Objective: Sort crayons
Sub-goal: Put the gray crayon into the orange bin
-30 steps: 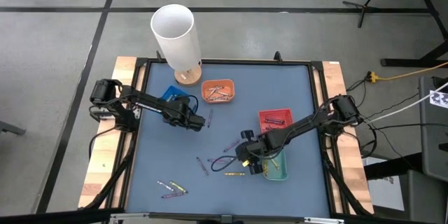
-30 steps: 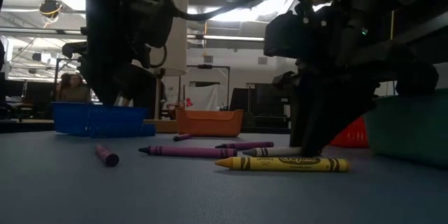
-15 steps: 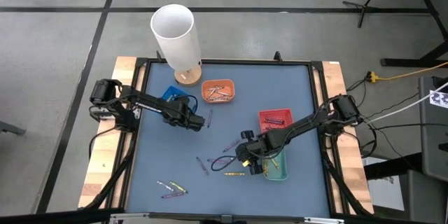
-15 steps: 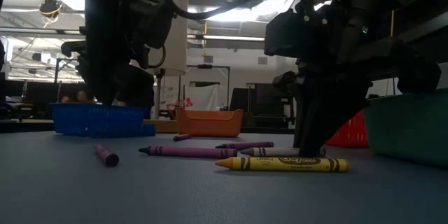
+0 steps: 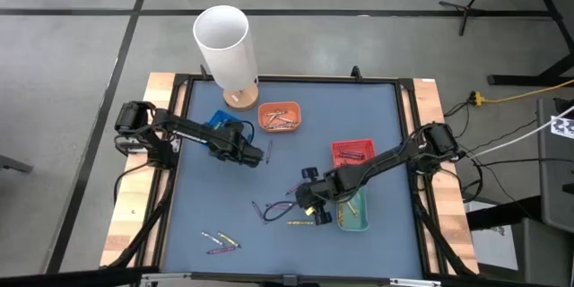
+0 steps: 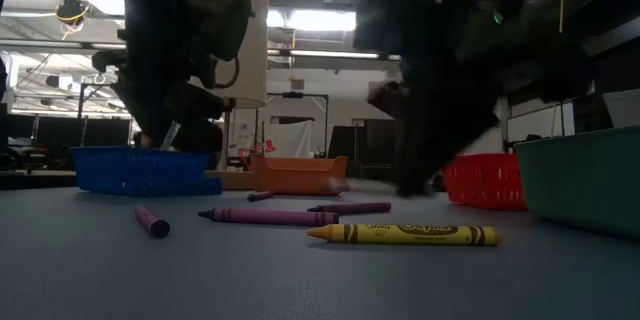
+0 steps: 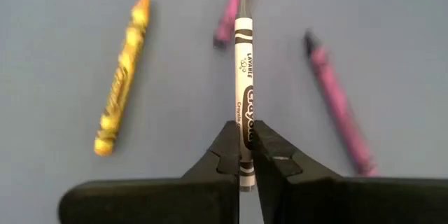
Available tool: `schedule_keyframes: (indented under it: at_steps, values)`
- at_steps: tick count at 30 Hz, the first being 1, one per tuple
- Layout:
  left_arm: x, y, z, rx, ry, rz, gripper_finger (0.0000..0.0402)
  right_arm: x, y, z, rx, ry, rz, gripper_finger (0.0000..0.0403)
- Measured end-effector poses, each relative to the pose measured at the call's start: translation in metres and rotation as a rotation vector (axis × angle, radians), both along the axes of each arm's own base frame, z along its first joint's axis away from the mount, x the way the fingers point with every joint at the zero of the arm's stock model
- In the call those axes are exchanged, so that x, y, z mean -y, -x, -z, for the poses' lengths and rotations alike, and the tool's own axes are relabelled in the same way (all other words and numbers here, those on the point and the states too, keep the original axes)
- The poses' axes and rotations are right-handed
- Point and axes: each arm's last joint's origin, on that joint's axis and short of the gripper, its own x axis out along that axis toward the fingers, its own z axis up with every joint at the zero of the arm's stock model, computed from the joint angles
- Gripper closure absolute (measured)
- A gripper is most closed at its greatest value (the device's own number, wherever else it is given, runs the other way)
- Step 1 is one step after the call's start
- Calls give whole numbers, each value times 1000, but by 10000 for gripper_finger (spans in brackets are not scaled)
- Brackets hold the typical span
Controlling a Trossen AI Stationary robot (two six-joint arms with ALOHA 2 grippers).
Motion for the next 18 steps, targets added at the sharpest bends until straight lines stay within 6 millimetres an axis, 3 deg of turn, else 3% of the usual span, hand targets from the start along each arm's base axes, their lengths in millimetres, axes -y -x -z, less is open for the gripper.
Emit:
schedule_keyframes:
  at_steps: [8, 18]
  values:
    - [13, -8, -23, -12, -39, 89, 318, 7, -16, -28, 43, 67, -52, 385]
    - [67, -9, -46, 24, 3, 264, 318, 58, -33, -54, 26, 224, -31, 384]
